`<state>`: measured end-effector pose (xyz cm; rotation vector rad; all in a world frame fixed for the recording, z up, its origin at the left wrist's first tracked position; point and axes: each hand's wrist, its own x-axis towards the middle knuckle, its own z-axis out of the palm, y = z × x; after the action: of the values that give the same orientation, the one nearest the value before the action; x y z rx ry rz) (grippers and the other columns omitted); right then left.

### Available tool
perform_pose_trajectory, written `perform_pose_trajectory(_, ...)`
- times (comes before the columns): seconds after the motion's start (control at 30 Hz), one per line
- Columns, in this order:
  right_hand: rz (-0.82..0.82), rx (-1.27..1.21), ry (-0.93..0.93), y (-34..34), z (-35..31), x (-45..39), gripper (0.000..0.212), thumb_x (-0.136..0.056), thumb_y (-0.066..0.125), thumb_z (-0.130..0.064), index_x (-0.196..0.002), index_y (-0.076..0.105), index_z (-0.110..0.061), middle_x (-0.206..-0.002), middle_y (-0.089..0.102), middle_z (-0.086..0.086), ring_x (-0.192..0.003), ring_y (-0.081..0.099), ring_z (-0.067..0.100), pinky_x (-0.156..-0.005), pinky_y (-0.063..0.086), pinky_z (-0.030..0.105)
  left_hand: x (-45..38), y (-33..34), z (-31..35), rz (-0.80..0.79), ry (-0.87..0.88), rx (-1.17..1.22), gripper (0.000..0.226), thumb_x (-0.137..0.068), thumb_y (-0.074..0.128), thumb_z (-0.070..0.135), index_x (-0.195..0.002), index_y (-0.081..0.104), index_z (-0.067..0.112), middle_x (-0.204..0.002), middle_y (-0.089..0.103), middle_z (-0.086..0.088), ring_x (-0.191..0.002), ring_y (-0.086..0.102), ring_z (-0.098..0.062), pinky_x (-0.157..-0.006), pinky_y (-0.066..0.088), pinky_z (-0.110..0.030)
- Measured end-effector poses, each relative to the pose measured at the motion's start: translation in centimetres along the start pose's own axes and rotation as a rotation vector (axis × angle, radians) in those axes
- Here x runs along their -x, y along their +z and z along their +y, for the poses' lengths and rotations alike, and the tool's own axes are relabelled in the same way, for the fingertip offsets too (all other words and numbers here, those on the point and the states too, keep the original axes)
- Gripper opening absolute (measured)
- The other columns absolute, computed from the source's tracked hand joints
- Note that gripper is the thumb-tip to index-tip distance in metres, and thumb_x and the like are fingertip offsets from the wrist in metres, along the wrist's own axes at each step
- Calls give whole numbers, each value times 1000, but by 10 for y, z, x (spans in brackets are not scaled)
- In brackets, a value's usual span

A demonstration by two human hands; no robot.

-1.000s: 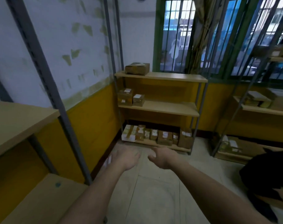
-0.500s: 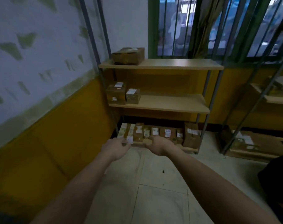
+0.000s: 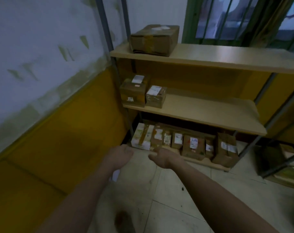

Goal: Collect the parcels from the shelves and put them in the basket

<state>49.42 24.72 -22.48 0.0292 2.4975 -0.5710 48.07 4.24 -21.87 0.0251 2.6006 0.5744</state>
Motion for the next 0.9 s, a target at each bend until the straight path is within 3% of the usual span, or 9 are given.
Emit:
perform_pose_trajectory(0.1,-45,-78,19,12,1,-72,70,-100,37,-58,-156,28,-17,-161,30,9,-144,36,28,-114,33,38,-79,4,-27,-30,0,111,79,-94,34,72,-146,46,14,-140,55,-7,-122,56,-28,-105,46,-39)
perform_pose_trajectory(0.23,-108,-197,124,58,16,-180,67,-101,39,-56,-154,32,-16,-159,34,10,-143,37,26,-115,32,36,-212,40,-72,-136,-107,206,71,-96,44,60,-153,35,20,-158,38,-5,-139,43,-27,-112,40,-39)
perform_pose_trajectory(0.33,-163,-295,214,94,33,-271,63,-102,43,-50,-152,35,-13,-153,42,13,-135,46,27,-108,37,31,-308,76,-98,-288,-146,371,70,-89,59,57,-146,46,18,-147,49,-6,-130,52,-27,-107,44,-37)
perform_pose_trajectory(0.5,-97,-460,333,132,73,-440,58,-101,47,-47,-147,43,-12,-142,53,12,-124,54,27,-92,38,28,-450,123,-144,-320,-180,527,33,-100,59,27,-131,56,19,-112,56,3,-104,54,-17,-84,47,-29)
perform_pose_trajectory(0.6,-96,-572,413,171,109,-549,38,-100,47,-48,-119,57,-17,-101,53,3,-89,55,17,-76,37,27,-537,168,-184,-283,-224,557,36,-98,61,22,-130,56,7,-102,56,1,-100,55,-20,-84,52,-35)
perform_pose_trajectory(0.67,-44,-663,490,199,131,-611,26,-100,47,-47,-106,51,-22,-86,45,-3,-68,43,8,-65,39,26,-579,198,-204,-227,-239,563,39,-99,60,21,-136,53,11,-109,55,-1,-97,54,-17,-72,47,-29)
perform_pose_trajectory(0.73,60,-838,566,221,143,-659,46,-100,48,-48,-128,52,-12,-104,53,6,-71,46,10,-79,49,35,-623,228,-229,-140,-231,613,44,-99,61,17,-141,50,10,-117,58,-2,-97,56,-17,-71,42,-27)
perform_pose_trajectory(0.8,103,-995,634,244,156,-698,70,-97,50,-56,-145,39,-7,-126,50,11,-78,49,15,-92,50,43,-666,257,-251,-60,-209,642,51,-97,64,17,-145,46,11,-138,54,-8,-119,55,-22,-85,40,-27)
perform_pose_trajectory(0.9,128,-1206,661,274,173,-738,87,-89,53,-68,-152,31,-12,-149,40,13,-118,50,32,-94,47,48,-722,288,-270,2,-272,757,65,-95,66,28,-152,36,21,-152,42,-5,-131,45,-24,-94,41,-38)
